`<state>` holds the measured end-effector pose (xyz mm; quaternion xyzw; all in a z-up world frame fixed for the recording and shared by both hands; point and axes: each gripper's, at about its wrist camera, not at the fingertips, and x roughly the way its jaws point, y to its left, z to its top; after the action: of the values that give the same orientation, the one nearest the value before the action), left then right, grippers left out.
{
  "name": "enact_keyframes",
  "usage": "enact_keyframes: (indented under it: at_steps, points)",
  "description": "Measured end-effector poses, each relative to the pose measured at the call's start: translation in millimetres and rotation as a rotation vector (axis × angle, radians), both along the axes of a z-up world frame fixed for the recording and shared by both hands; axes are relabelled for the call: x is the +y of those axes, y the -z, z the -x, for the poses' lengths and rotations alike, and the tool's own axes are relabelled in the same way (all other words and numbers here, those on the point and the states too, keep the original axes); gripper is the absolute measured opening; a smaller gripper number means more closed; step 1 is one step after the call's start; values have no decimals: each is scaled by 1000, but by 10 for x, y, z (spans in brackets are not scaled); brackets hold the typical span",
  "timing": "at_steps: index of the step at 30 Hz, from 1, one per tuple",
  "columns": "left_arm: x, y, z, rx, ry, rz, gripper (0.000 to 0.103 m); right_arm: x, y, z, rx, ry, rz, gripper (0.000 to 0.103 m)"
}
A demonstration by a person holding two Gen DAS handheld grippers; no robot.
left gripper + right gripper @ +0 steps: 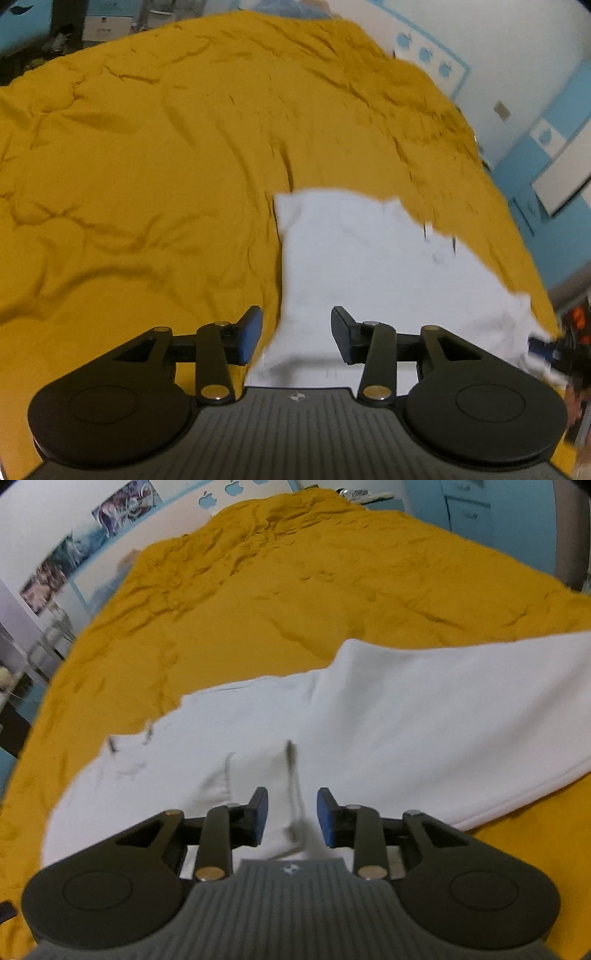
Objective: Fold small clothes
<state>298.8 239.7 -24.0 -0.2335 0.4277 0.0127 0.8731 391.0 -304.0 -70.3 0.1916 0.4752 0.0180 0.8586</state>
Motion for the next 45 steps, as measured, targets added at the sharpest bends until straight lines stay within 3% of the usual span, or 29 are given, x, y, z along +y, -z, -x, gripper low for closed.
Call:
enact_keyframes:
  at_steps: [5,6,7,11,14,18,22,24,25,26,31,35,40,45]
  points:
    - [80,222,-392,-4,-38,84,50,143,144,-87,39,-32,15,23]
    - [95,281,-454,3,-47,91,50,182,184,-102,49,-42,20,15]
    - [91,328,-532,13,-50,91,50,204,199,-99,51,-56,13,0]
    - [148,465,-709,19,-82,116,50,243,51,-56,-20,-81,26,0]
    - [247,593,-810,20,-139,195,50,163,-143,47,-89,-81,0,0]
    - [352,808,-987,42,-191,291,52,192,99,59,0,-118,113,0]
    - [377,925,-1079,15,-221,340,51,136,329,61,38,-84,61,0]
    - [391,956,-1113,-4,-221,352,25,143,344,47,39,-83,60,0]
    - [390,962,-1130,-14,-215,355,18,155,346,40,38,-89,67,0]
    - [382,948,-1133,-24,-210,348,5,168,344,31,38,-94,72,0]
    - [160,530,-1013,-192,-99,125,4,140,331,64,34,-93,65,0]
    - [-8,526,-1153,-96,-49,-101,4,105,357,97,34,-89,66,0]
    - [-88,737,-1327,8,-33,-183,4,95,371,114,31,-88,70,0]
    - [-80,555,-1252,24,-71,-254,7,87,309,136,26,-92,76,2]
